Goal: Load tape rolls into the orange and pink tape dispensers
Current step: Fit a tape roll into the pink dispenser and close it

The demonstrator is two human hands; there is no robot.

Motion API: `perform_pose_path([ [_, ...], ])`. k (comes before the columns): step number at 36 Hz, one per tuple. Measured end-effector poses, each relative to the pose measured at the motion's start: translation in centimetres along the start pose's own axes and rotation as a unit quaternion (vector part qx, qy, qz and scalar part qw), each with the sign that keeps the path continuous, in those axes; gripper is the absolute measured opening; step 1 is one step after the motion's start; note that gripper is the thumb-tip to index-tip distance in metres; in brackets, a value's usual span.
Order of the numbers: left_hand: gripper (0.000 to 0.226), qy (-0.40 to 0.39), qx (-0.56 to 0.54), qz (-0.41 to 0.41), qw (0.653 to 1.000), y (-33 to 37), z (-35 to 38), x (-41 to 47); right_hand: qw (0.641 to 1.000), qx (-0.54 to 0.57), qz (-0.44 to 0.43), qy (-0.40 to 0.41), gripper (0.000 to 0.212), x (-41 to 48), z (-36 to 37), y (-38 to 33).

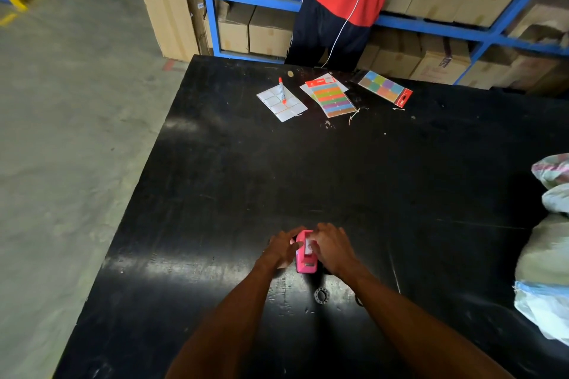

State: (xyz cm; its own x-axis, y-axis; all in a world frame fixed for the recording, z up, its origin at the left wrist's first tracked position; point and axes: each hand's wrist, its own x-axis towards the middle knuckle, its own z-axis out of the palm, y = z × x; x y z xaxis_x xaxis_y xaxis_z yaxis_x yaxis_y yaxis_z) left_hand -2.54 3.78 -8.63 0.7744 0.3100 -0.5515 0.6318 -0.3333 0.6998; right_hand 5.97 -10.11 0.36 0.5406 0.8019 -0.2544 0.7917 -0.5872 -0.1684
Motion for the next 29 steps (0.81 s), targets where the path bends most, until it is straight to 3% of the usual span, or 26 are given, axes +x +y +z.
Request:
perform_pose_path([
  [29,0.046,0.001,-0.005,0.004,1.0,2.0,-0.9,-2.3,0.998,-0.048,-0.045,0.005,0.021,0.5,-1.2,-0.5],
])
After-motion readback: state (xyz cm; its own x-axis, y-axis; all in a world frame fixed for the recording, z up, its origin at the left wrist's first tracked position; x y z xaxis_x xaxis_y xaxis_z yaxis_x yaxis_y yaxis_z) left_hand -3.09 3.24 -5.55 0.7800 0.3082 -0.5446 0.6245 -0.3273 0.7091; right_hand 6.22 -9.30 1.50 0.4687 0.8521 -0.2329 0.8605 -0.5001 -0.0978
